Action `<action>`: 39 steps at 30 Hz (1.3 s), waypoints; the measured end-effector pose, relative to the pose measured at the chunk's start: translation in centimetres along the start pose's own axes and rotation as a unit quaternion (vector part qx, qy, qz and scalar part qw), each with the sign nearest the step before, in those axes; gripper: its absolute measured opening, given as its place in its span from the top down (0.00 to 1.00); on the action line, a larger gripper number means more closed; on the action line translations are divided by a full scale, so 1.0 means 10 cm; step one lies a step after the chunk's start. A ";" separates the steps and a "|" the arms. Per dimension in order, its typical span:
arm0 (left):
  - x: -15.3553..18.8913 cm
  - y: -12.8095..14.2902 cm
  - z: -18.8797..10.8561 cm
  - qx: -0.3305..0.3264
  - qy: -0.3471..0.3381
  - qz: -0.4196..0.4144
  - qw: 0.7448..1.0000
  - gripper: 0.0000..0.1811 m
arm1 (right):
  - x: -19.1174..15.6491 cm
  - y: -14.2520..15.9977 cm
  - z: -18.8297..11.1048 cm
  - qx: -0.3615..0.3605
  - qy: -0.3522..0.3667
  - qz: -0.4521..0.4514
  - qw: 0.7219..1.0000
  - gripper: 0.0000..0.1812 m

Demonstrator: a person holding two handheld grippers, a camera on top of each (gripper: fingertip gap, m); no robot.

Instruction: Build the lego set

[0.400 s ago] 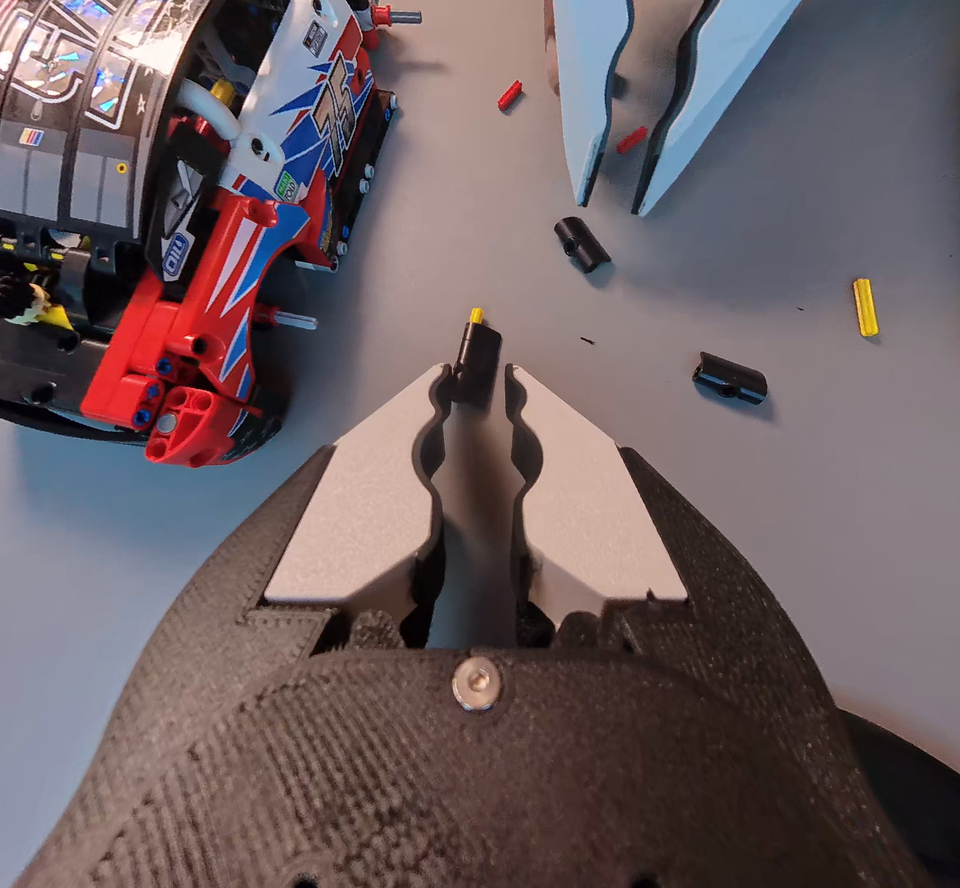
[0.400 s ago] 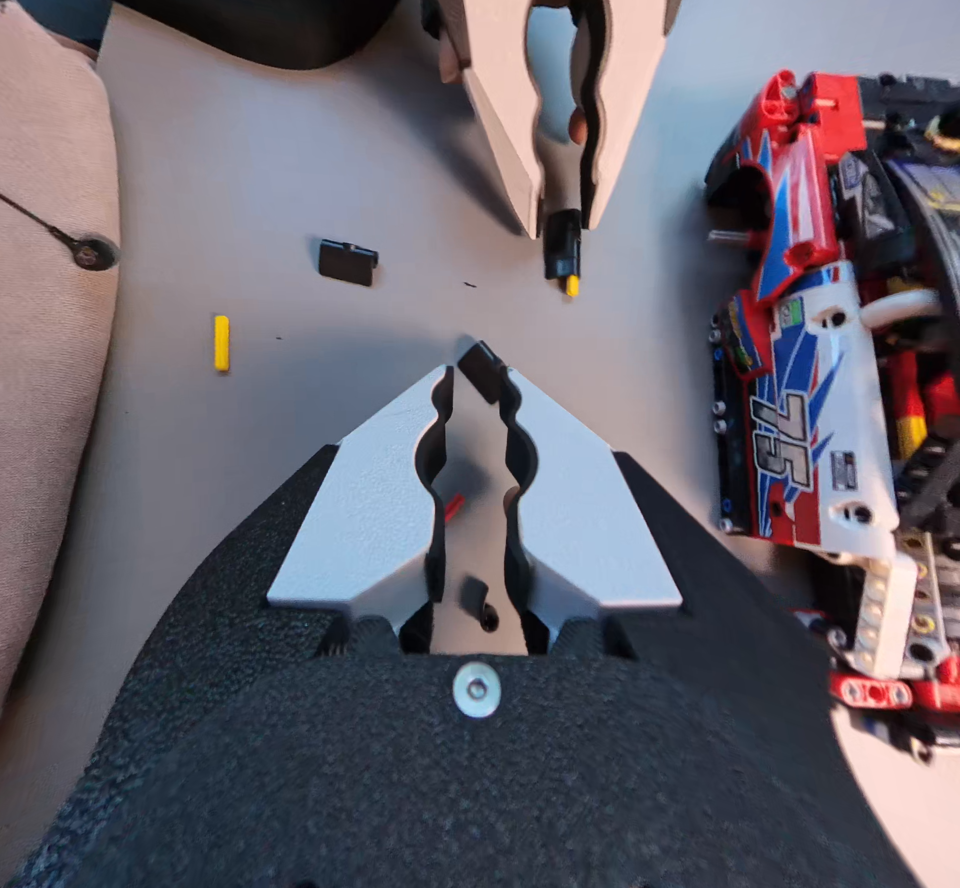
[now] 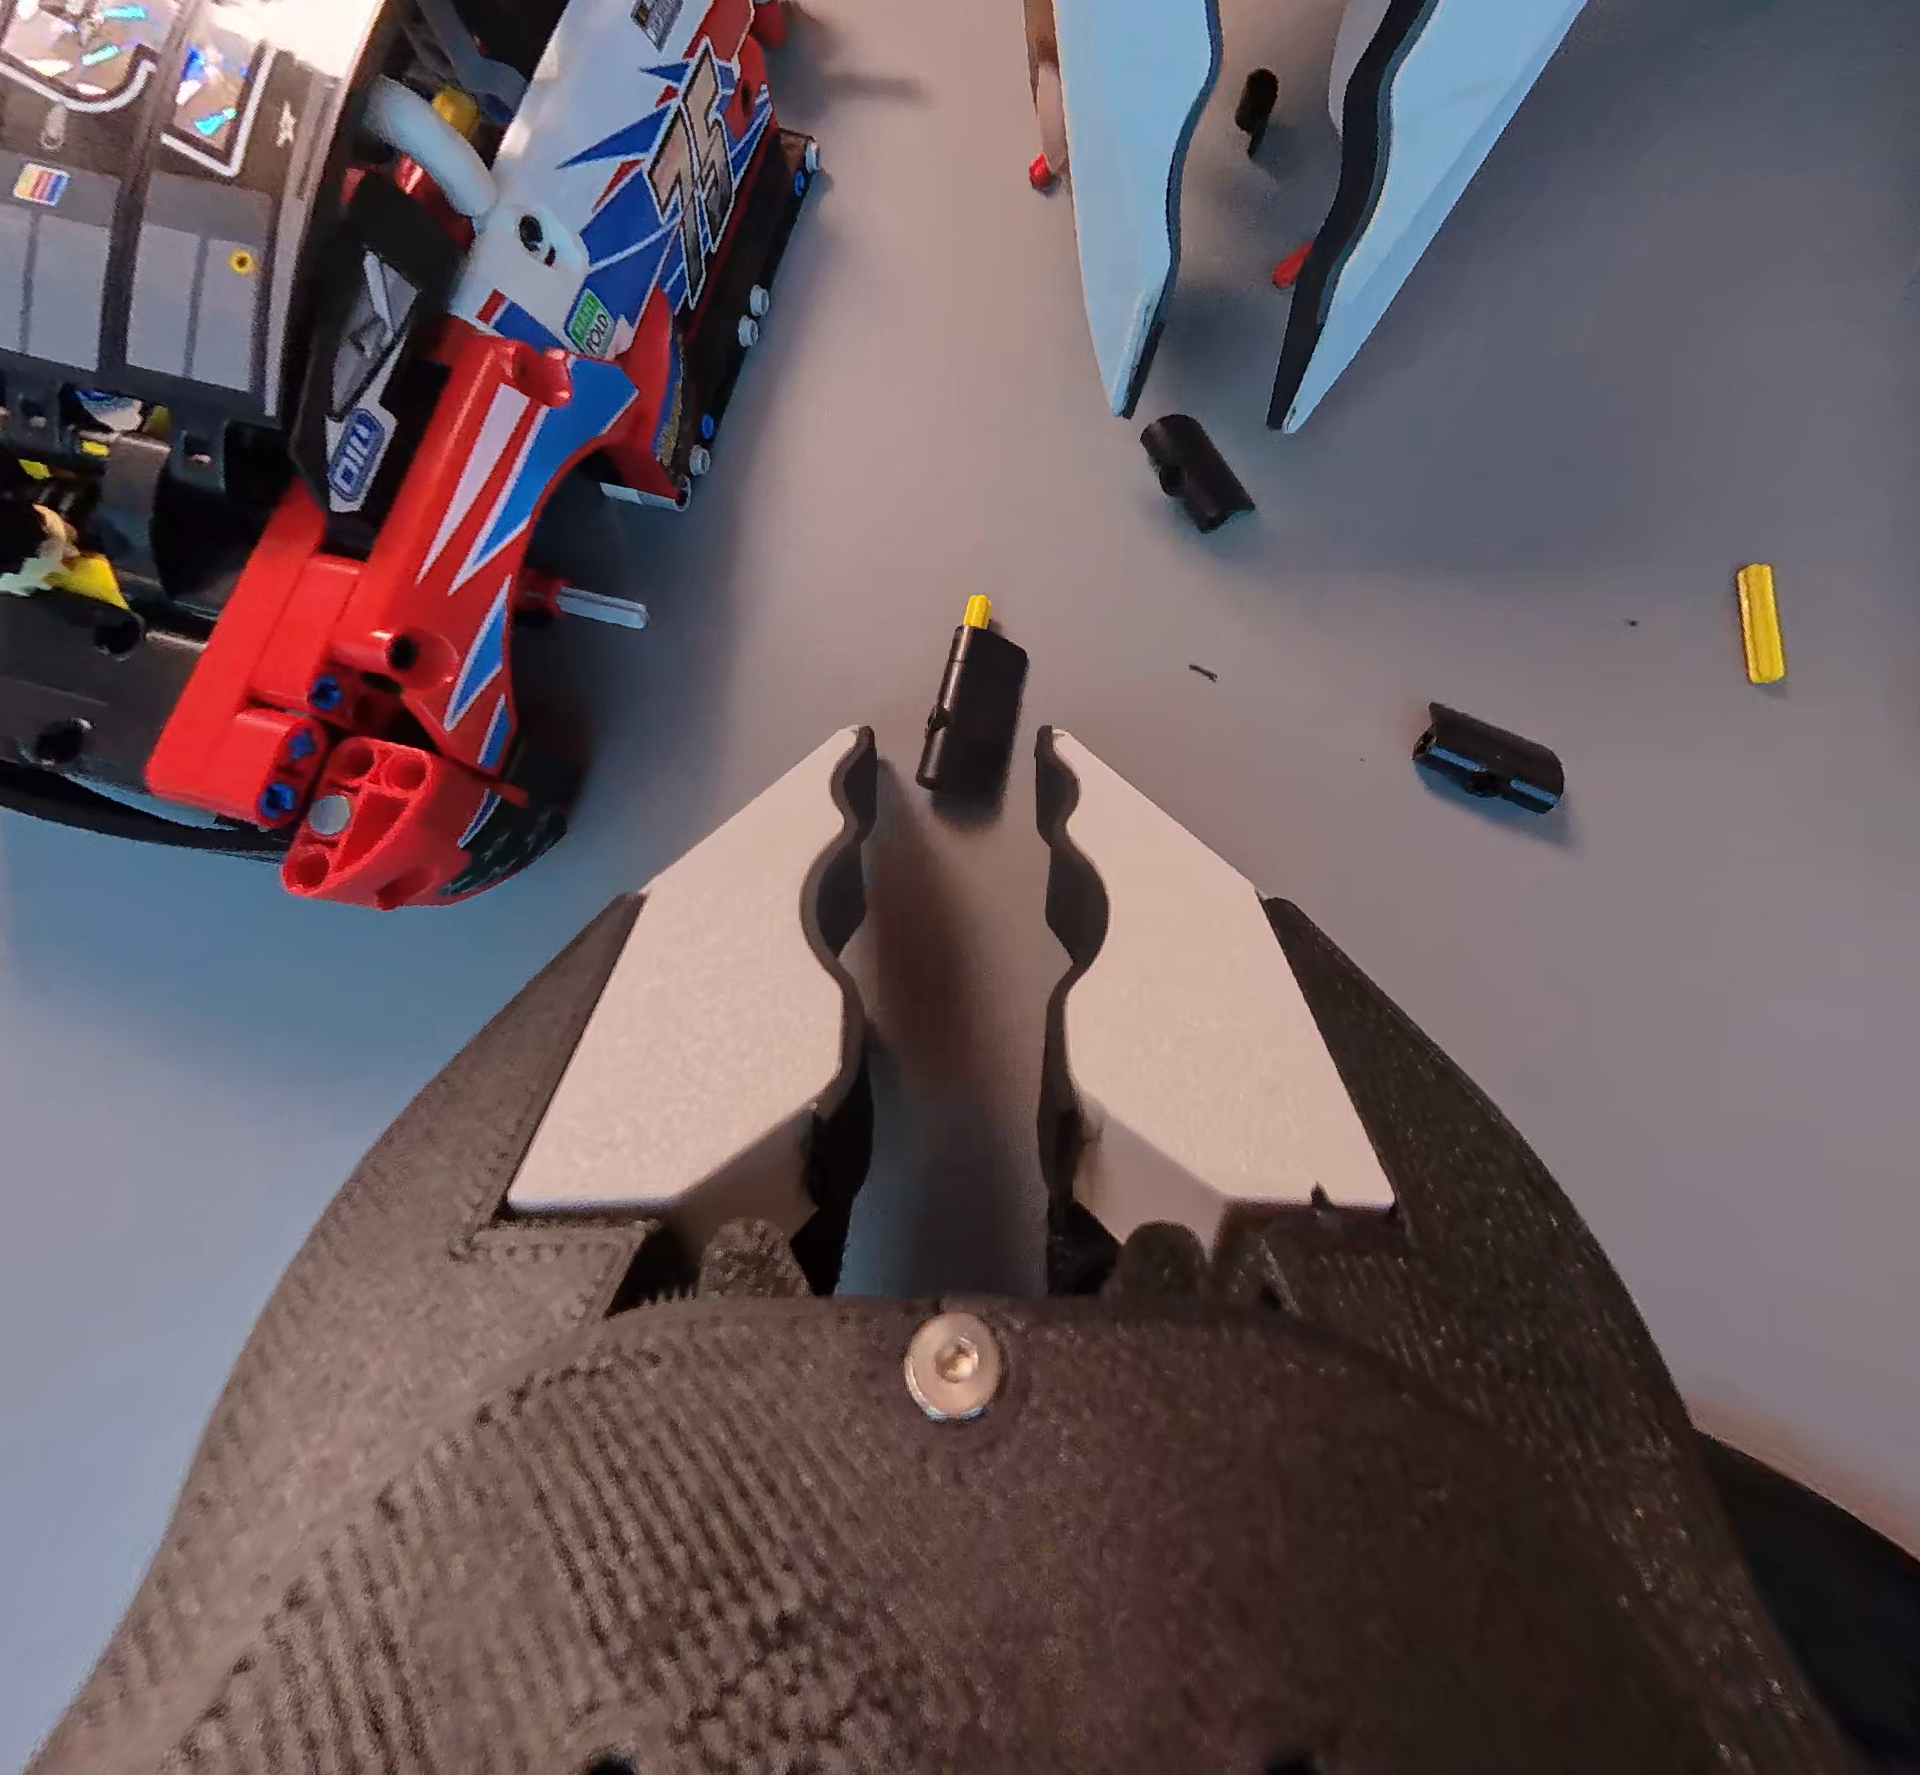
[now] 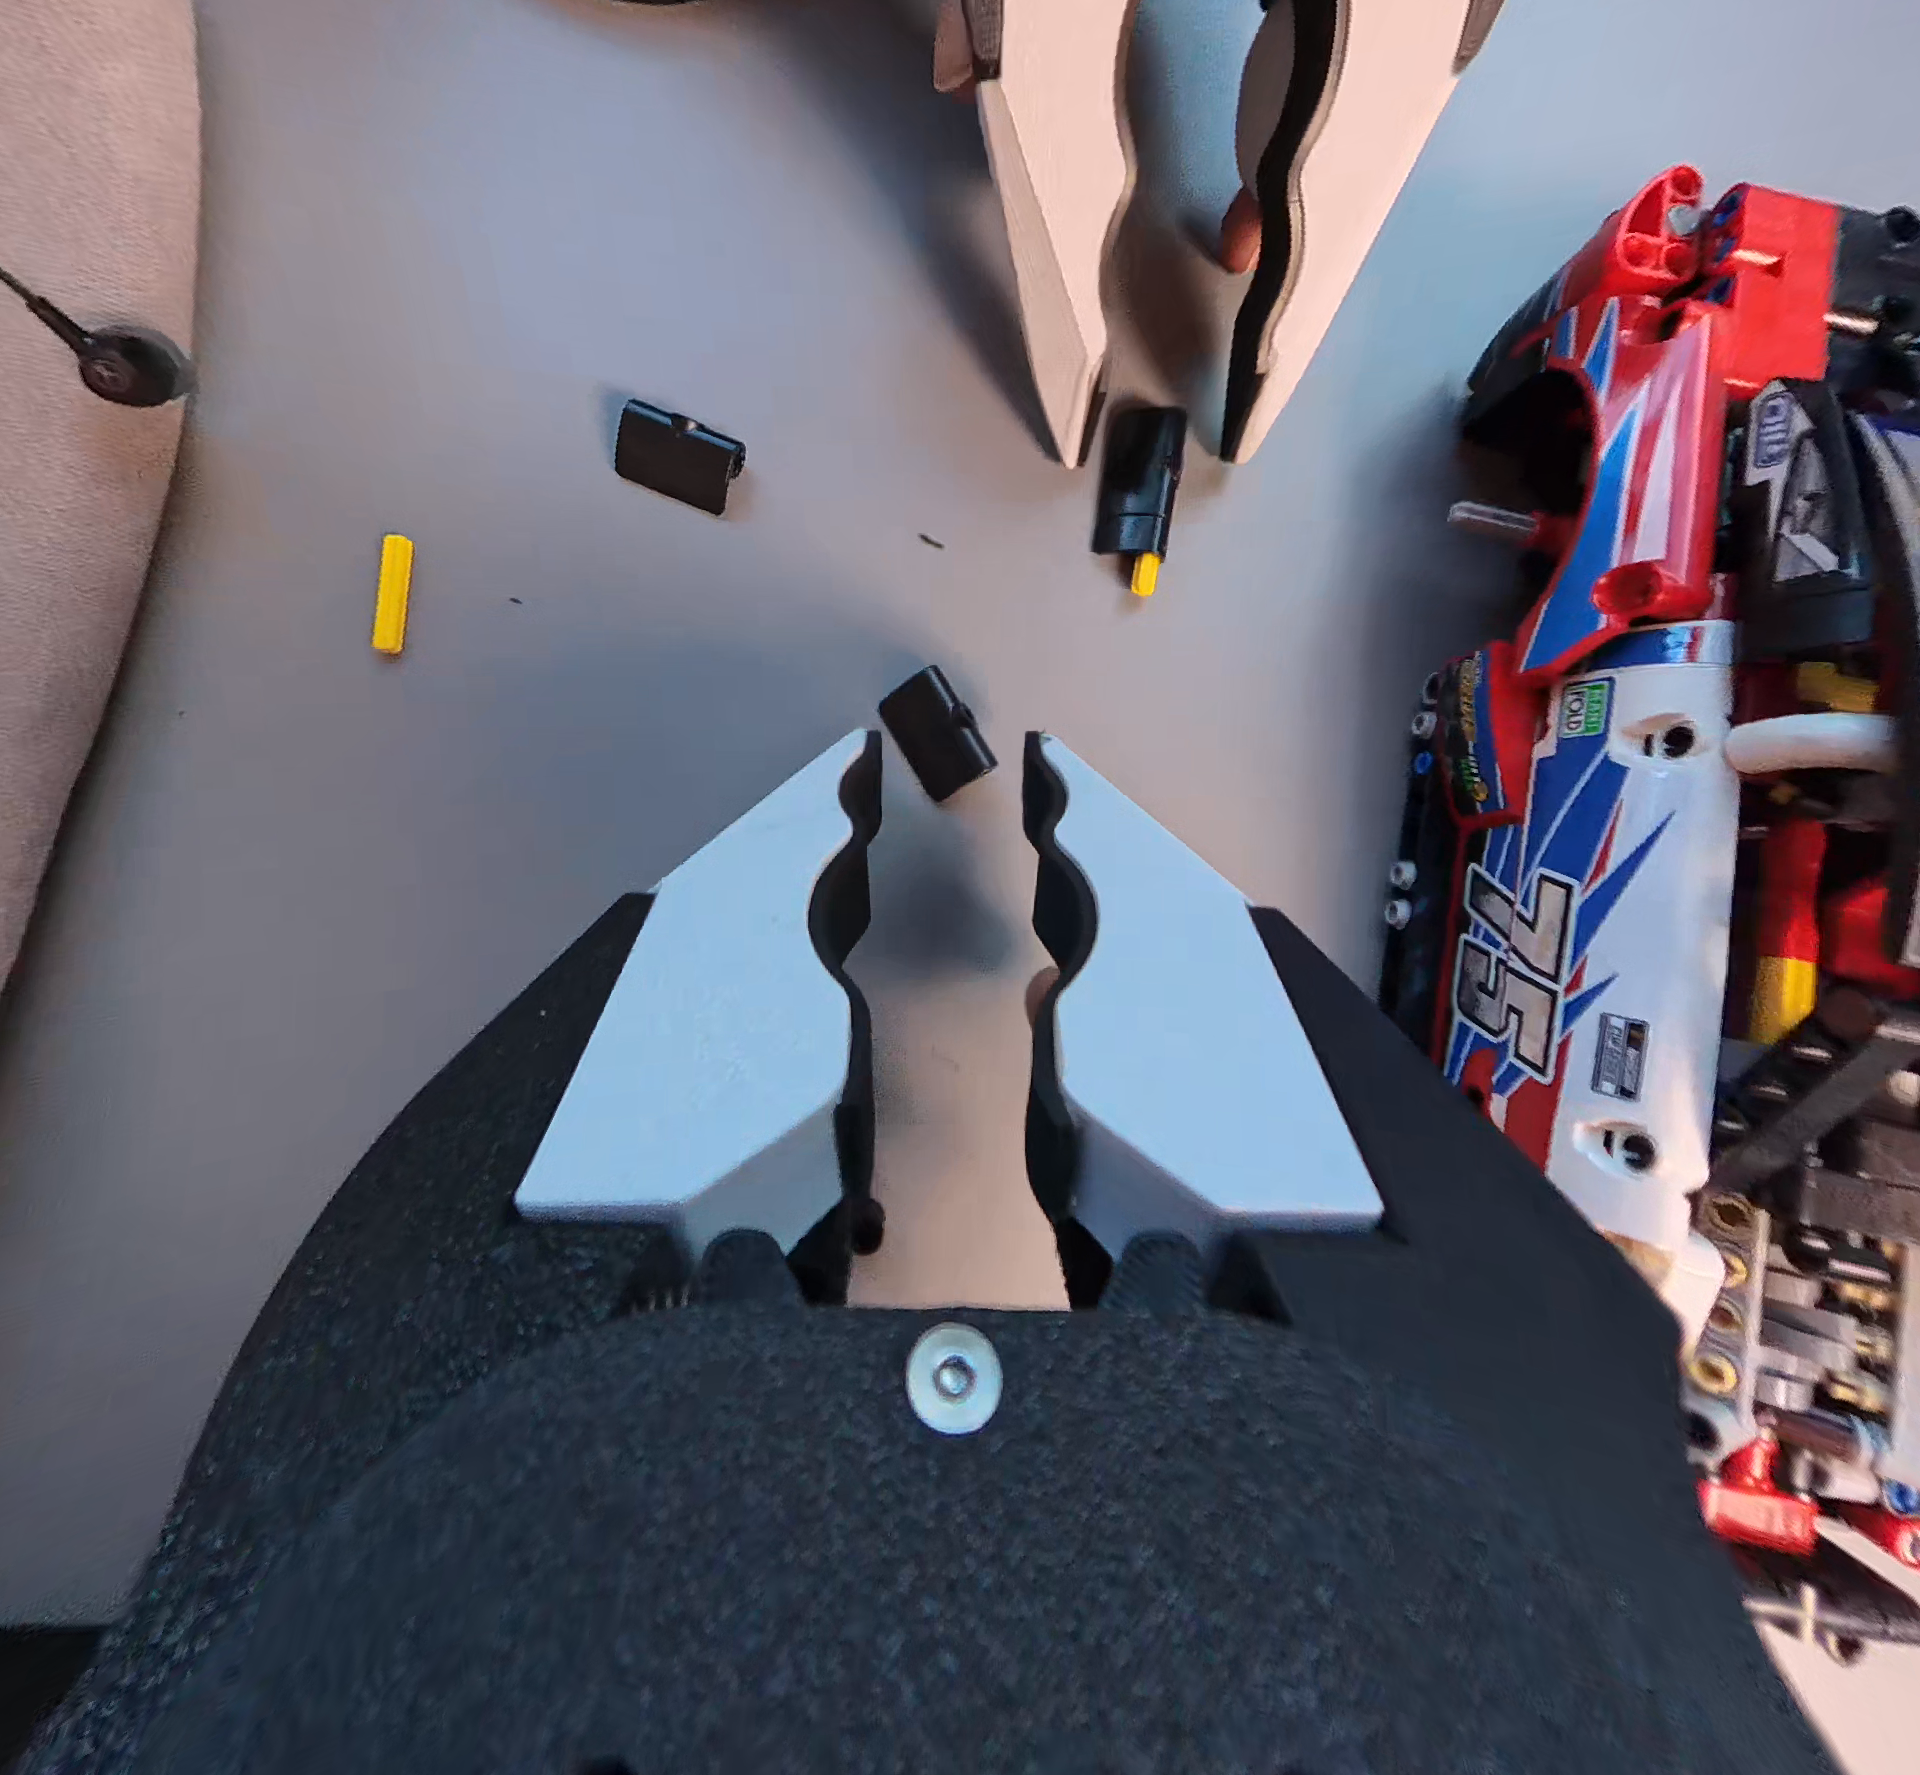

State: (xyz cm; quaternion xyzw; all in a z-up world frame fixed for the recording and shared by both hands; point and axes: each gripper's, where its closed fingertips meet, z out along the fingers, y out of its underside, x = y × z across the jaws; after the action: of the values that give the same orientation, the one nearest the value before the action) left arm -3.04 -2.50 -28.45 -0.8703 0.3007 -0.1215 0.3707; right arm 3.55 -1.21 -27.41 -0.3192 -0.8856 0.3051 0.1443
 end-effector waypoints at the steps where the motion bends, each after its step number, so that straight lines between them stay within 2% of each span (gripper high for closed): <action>1: 0.01 -0.01 0.00 0.003 0.008 -0.009 1.000 0.82 | -0.01 0.00 0.01 -0.004 -0.013 0.000 1.000 0.87; 8: 0.06 -0.03 0.04 -0.004 0.022 -0.004 1.000 0.84 | 0.01 0.04 0.12 -0.039 -0.063 -0.013 0.997 0.89; 12: 0.12 -0.05 0.06 -0.011 0.041 0.014 0.999 0.92 | -0.02 0.02 0.13 -0.040 -0.073 -0.012 0.996 0.93; 18: 0.14 -0.07 0.05 0.010 0.038 0.027 0.999 0.93 | 0.03 0.01 0.11 -0.005 -0.052 0.013 0.999 0.95; 23: 0.17 -0.20 0.03 0.047 0.036 0.032 0.998 0.93 | 0.21 -0.03 -0.07 0.044 -0.007 0.040 0.998 0.96; 25: 0.19 -0.27 0.03 0.057 0.031 0.041 0.997 0.97 | 0.23 -0.01 -0.10 0.044 -0.001 0.043 0.998 0.96; 30: 0.28 -0.30 0.09 0.048 0.022 0.069 0.996 0.97 | 0.21 0.03 -0.08 0.046 -0.011 0.050 0.998 0.97; 39: 0.30 -0.30 0.18 0.028 0.013 0.047 0.998 0.97 | 0.21 0.07 -0.02 0.033 -0.002 0.042 0.999 0.97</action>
State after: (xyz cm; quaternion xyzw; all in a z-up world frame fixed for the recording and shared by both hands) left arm 1.42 -1.71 -27.58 -0.8428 0.3429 -0.1233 0.3961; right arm 2.40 0.65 -27.55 -0.3505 -0.8611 0.3409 0.1396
